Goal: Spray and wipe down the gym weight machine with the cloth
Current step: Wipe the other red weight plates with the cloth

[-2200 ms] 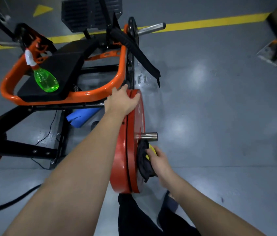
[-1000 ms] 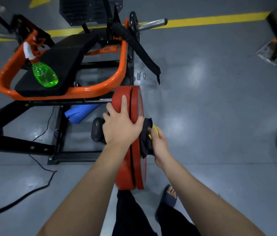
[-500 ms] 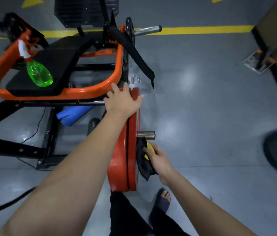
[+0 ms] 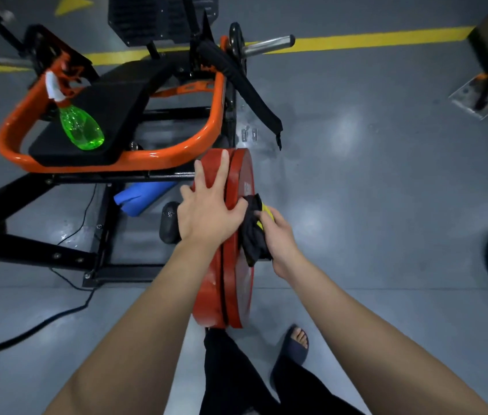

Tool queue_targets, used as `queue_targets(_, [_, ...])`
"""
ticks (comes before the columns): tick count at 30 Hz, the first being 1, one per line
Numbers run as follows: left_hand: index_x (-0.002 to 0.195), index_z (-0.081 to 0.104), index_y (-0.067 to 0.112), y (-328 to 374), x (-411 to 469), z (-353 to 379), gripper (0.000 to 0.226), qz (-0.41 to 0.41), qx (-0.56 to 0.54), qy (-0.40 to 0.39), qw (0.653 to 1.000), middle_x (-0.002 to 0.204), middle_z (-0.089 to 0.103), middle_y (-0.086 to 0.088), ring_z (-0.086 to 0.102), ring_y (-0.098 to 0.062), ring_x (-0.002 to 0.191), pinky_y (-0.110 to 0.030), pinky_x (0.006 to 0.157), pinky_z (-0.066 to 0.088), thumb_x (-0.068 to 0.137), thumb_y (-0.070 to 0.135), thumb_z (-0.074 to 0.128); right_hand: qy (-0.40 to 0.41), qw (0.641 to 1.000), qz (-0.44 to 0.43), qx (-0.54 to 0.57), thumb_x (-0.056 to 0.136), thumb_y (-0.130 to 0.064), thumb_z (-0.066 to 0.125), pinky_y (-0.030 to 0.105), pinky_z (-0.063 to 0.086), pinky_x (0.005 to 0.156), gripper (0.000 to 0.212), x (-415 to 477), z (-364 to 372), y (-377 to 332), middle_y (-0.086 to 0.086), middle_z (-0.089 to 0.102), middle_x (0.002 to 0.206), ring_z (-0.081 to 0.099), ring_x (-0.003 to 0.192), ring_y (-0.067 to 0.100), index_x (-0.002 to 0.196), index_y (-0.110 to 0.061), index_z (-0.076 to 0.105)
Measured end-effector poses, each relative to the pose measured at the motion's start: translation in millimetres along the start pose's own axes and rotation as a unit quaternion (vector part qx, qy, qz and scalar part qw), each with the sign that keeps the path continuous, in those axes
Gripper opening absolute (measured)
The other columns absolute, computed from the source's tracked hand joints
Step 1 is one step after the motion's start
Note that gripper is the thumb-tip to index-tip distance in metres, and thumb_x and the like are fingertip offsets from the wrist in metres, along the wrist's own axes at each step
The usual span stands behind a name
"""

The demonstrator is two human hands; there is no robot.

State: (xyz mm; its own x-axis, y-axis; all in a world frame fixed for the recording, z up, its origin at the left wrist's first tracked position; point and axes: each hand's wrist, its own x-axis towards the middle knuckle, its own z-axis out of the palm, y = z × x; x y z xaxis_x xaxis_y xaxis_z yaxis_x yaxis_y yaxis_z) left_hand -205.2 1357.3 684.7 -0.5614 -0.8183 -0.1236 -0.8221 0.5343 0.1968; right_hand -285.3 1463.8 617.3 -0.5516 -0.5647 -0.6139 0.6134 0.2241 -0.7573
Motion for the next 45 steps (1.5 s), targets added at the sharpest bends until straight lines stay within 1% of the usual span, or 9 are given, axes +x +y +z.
queue_targets(6, [0.158, 0.010, 0.054, 6.6, 49.1, -7.4, 0.079, -0.001, 0.036, -0.072, 0.997, 0.170, 0.011, -0.010, 0.037, -0.051, 0.137, -0.050, 0.107, 0.039, 0.090, 0.062, 0.050, -0.002, 0.996, 0.024, -0.087, 0.097, -0.028, 0.063, 0.035, 0.059, 0.090, 0.019, -11.8, -16.2, 26.1, 0.003, 0.076, 0.110, 0.073, 0.098, 0.017, 0.114, -0.029, 0.071])
queue_targets(11, [0.163, 0.012, 0.036, 23.2, 80.6, -11.1, 0.086, -0.047, 0.024, -0.072, 0.996, 0.169, 0.003, -0.020, 0.031, -0.055, 0.141, -0.059, 0.111, 0.034, 0.092, 0.062, 0.052, -0.006, 0.993, 0.074, -0.089, 0.100, -0.024, 0.062, 0.029, 0.059, 0.082, 0.016, -34.0, -35.6, 65.4, 0.005, 0.077, 0.106, 0.073, 0.097, 0.018, 0.113, -0.024, 0.071])
queue_targets(14, [0.164, 0.001, 0.025, 45.2, 50.8, -13.0, 0.099, -0.058, 0.097, 0.004, 0.994, 0.167, -0.015, -0.025, 0.012, -0.062, 0.146, -0.075, 0.110, 0.024, 0.091, 0.067, 0.054, 0.005, 0.991, 0.113, -0.072, 0.100, -0.021, 0.061, 0.029, 0.058, 0.076, 0.013, -40.4, -42.5, 72.3, 0.008, 0.077, 0.101, 0.073, 0.089, 0.020, 0.106, -0.020, 0.072])
queue_targets(17, [0.161, -0.016, 0.029, 41.0, -0.5, -3.9, 0.120, -0.084, 0.064, -0.053, 0.993, 0.163, -0.028, -0.023, 0.003, -0.060, 0.148, -0.078, 0.111, 0.017, 0.081, 0.080, 0.056, 0.013, 0.989, 0.138, -0.060, 0.100, -0.018, 0.060, 0.035, 0.057, 0.077, 0.013, -34.0, -42.1, 71.0, 0.014, 0.077, 0.100, 0.072, 0.084, 0.024, 0.099, -0.017, 0.072])
queue_targets(22, [0.162, -0.004, 0.034, 10.1, -41.2, 13.8, 0.105, -0.117, -0.012, -0.005, 0.993, 0.168, -0.001, -0.019, 0.031, -0.049, 0.140, -0.061, 0.102, 0.041, 0.084, 0.074, 0.054, 0.027, 0.993, 0.116, -0.010, 0.100, -0.023, 0.061, 0.024, 0.054, 0.060, 0.011, -16.2, -23.3, 53.7, 0.008, 0.076, 0.094, 0.073, 0.073, 0.016, 0.103, -0.018, 0.070])
queue_targets(27, [0.163, 0.014, 0.030, 4.6, -13.1, 8.2, 0.093, -0.073, 0.010, 0.013, 0.997, 0.153, 0.031, -0.020, 0.047, -0.048, 0.124, -0.053, 0.097, 0.046, 0.087, 0.067, 0.053, 0.010, 0.995, 0.103, -0.013, 0.096, -0.029, 0.063, 0.028, 0.058, 0.068, 0.017, -9.8, -18.2, 41.8, 0.005, 0.078, 0.099, 0.076, 0.083, 0.019, 0.110, -0.024, 0.071])
queue_targets(35, [0.163, 0.017, 0.032, 14.1, 76.6, -16.9, 0.088, -0.039, 0.016, -0.126, 0.991, 0.163, 0.021, -0.022, 0.040, -0.050, 0.138, -0.053, 0.112, 0.035, 0.090, 0.067, 0.051, -0.016, 0.991, 0.073, -0.113, 0.096, -0.033, 0.062, 0.033, 0.061, 0.081, 0.016, -28.0, -29.9, 45.7, 0.001, 0.076, 0.103, 0.074, 0.094, 0.018, 0.110, -0.033, 0.069])
queue_targets(38, [0.163, 0.018, 0.022, 29.8, 78.4, -19.2, 0.093, -0.039, 0.033, -0.053, 0.997, 0.168, 0.004, -0.024, 0.032, -0.052, 0.143, -0.064, 0.115, 0.030, 0.091, 0.069, 0.053, -0.013, 0.989, 0.061, -0.137, 0.091, -0.039, 0.063, 0.043, 0.059, 0.093, 0.020, -31.3, -32.0, 47.6, 0.002, 0.077, 0.104, 0.074, 0.097, 0.020, 0.108, -0.032, 0.071])
queue_targets(45, [0.162, -0.009, 0.016, 21.9, -14.0, 2.7, 0.126, -0.079, 0.033, -0.038, 0.996, 0.168, -0.015, -0.020, 0.004, -0.050, 0.152, -0.072, 0.116, 0.011, 0.076, 0.092, 0.045, 0.004, 0.991, 0.114, 0.072, 0.103, -0.021, 0.055, 0.021, 0.054, 0.055, 0.012, -20.4, -19.2, 46.8, 0.008, 0.075, 0.097, 0.072, 0.073, 0.015, 0.107, -0.021, 0.066])
